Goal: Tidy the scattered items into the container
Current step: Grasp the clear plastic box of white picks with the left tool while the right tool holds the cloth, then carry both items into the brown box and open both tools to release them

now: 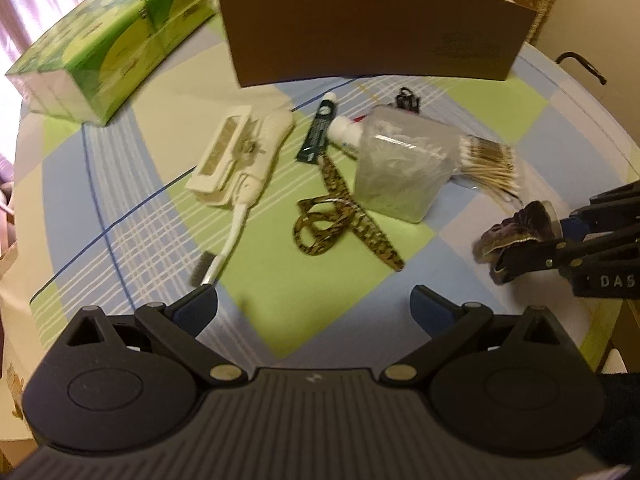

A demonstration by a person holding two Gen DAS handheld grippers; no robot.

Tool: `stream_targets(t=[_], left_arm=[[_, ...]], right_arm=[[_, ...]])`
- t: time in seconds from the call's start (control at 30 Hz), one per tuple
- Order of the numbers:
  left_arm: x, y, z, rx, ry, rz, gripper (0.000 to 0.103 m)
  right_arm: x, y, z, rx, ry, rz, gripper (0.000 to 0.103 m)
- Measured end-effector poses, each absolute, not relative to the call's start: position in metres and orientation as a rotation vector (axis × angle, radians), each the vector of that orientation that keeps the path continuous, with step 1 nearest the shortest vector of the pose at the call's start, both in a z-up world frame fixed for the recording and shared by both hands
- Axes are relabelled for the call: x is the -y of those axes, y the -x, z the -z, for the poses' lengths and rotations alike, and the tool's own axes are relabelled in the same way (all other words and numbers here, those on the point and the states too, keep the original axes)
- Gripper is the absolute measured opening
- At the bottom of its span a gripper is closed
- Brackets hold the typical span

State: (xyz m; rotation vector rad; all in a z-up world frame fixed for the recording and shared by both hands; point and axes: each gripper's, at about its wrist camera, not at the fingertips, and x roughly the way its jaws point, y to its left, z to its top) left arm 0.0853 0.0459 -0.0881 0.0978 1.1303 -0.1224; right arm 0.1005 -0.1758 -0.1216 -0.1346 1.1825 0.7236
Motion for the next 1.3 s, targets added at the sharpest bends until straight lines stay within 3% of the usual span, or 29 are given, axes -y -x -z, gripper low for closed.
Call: stream_targets(t=[0.67,0.83,0.97,1.0,1.3], left_arm=[[-0.005,-0.134,0.078,-0.993,-0.195,0.395,0.095],[-0.003,-0.148,0.089,-1.015,-0.18,0.396,0.083],[0.0,-0.151,0.093,-1.017,-0.153,0.394,0.064],[0.001,-0.151,0.093,-1.014,-0.156,0.387,0.055],[0.012,-0.152,0.083,-1.0,-0.157,0.299,0.053]], right_arm=[[0.25,-0.134,0.089,-1.142,0.033,-0.552,0.027],[0.261,-0.143,0.088,-1.138,0.029,-0.55,0.027],[0.264,-0.151,0.09,-1.149,0.039,-0.569,0.027],[0.265,-0.153,0.09,-1.149,0.044,-0.577,0.027],[0.271,-0.178,0.088,-1.138,0.098,-0.658,0.027]])
